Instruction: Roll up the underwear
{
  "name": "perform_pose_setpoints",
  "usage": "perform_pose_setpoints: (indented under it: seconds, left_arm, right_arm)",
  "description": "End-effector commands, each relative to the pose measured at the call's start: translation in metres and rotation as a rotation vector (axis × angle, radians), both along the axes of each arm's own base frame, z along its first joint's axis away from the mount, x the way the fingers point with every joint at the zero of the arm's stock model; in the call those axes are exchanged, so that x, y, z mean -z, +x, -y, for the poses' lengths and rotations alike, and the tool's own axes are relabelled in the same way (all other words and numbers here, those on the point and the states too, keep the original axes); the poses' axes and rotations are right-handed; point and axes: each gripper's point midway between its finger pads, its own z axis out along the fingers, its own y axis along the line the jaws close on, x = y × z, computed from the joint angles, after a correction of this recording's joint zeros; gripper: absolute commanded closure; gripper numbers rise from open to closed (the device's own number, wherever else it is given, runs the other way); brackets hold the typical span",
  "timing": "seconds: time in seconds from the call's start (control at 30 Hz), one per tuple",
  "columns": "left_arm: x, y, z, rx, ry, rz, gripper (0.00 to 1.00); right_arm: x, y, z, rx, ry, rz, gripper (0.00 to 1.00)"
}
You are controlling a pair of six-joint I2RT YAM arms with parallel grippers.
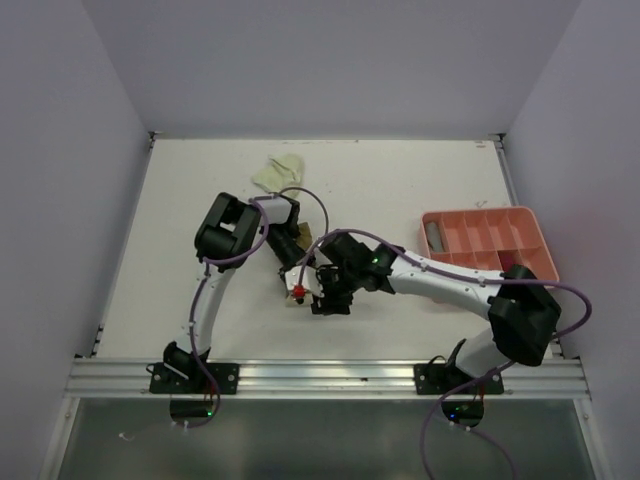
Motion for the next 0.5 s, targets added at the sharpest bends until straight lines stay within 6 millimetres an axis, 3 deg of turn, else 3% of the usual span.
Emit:
perform_pose_setpoints:
  seconds: [0.0, 0.17, 0.47]
  left_arm:
    - [0.072, 0.024, -0.027, 0.171, 0.034, 0.241, 1.00]
    - [0.073, 0.023, -0.028, 0.163, 0.036, 0.228, 1.00]
    - [0.076, 0.023, -0.029, 0.149, 0.045, 0.232, 1.00]
  right_arm:
    - [-0.004, 0.025, -0.036, -0.002, 0.072, 0.166, 0.42]
    - [0.024, 0.024, -0.058, -0.047, 0.055, 0.207, 0.43]
    - [0.060, 0.029, -0.052, 0.001, 0.032, 0.215, 0.44]
